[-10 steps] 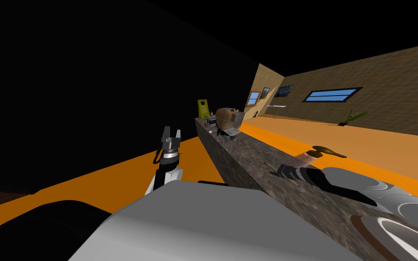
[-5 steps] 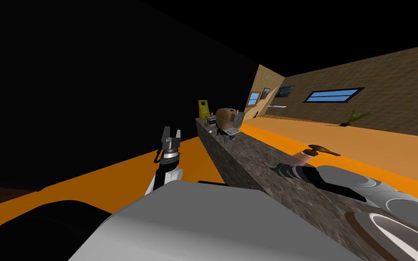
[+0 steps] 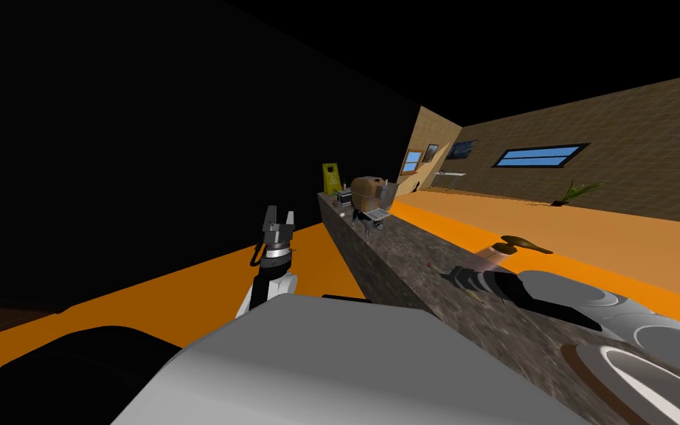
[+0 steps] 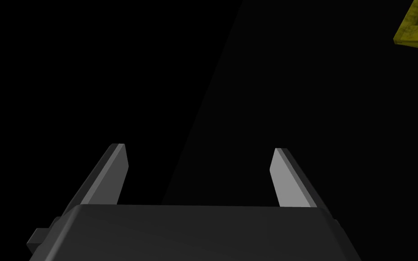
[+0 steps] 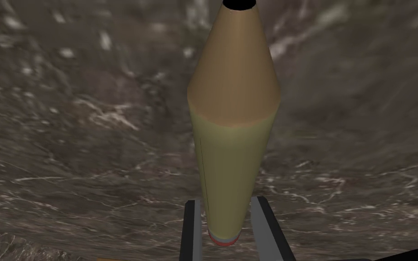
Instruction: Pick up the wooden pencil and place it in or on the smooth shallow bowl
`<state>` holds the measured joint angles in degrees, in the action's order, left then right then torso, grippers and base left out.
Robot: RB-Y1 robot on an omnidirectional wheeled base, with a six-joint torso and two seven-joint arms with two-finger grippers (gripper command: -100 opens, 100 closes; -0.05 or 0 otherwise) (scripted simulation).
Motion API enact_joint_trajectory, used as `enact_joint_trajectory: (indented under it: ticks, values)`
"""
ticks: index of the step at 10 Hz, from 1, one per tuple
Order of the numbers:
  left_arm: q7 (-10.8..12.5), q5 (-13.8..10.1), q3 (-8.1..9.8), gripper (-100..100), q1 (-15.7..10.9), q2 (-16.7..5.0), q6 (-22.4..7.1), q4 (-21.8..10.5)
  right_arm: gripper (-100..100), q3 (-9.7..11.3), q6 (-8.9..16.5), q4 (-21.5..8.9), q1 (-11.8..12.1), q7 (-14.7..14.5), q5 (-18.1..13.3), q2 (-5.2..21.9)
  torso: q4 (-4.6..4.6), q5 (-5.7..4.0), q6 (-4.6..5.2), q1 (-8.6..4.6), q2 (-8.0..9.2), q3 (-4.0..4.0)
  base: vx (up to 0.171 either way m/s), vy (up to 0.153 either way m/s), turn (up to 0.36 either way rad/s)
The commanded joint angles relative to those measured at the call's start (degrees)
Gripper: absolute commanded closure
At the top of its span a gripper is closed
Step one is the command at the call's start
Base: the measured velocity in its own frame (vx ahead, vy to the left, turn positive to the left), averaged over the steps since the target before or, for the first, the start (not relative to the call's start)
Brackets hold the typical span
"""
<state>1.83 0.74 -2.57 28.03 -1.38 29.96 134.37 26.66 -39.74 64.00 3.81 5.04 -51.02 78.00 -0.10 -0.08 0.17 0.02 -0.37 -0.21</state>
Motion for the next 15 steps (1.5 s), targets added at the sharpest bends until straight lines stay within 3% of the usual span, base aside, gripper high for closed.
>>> enact_joint_trajectory:
  ticks: [1,8,9,10,11,15]
  values:
    - [0.0,0.0,0.0,0,0.0,0.0,0.0,0.0,100,-0.09,-0.56,-0.08,1.43,-2.41,2.5,1.01,0.0,0.0,0.0,0.0,0.0,0.0,0.06,0.039,-0.059]
    - [0.0,0.0,0.0,0,0.0,0.0,0.0,0.0,100,-0.91,-3.84,-2.08,6.92,-12.85,13.28,4.74,-0.01,0.04,-0.04,0.09,-0.07,-0.04,0.058,0.038,-0.037]
    - [0.0,0.0,0.0,0,0.0,0.0,0.0,0.0,100,-0.85,-3.17,-1.3,6.77,-11.62,12.34,4.59,-0.01,0.05,-0.07,0.1,-0.1,-0.05,0.022,0.014,-0.019]
    - [0.0,0.0,0.0,0,0.0,0.0,0.0,0.0,0,-0.86,-3.14,-1.2,6.88,-11.83,12.51,4.69,0.0,0.02,-0.1,0.04,-0.03,-0.02,0.0,0.0,0.0]
    - [0.0,0.0,0.0,0,-0.01,0.0,0.0,0.0,100,-1.09,-4.29,-1.16,6.77,-11.08,12.91,6.33,0.02,0.01,-0.09,0.0,0.04,0.02,-0.104,-0.08,0.017]
    - [0.0,0.0,0.01,0,-0.02,-0.01,0.0,0.0,100,-1.51,-6.45,-1.09,6.61,-9.69,13.74,9.32,0.17,-0.05,0.06,-0.49,0.78,0.45,-0.157,-0.109,0.011]
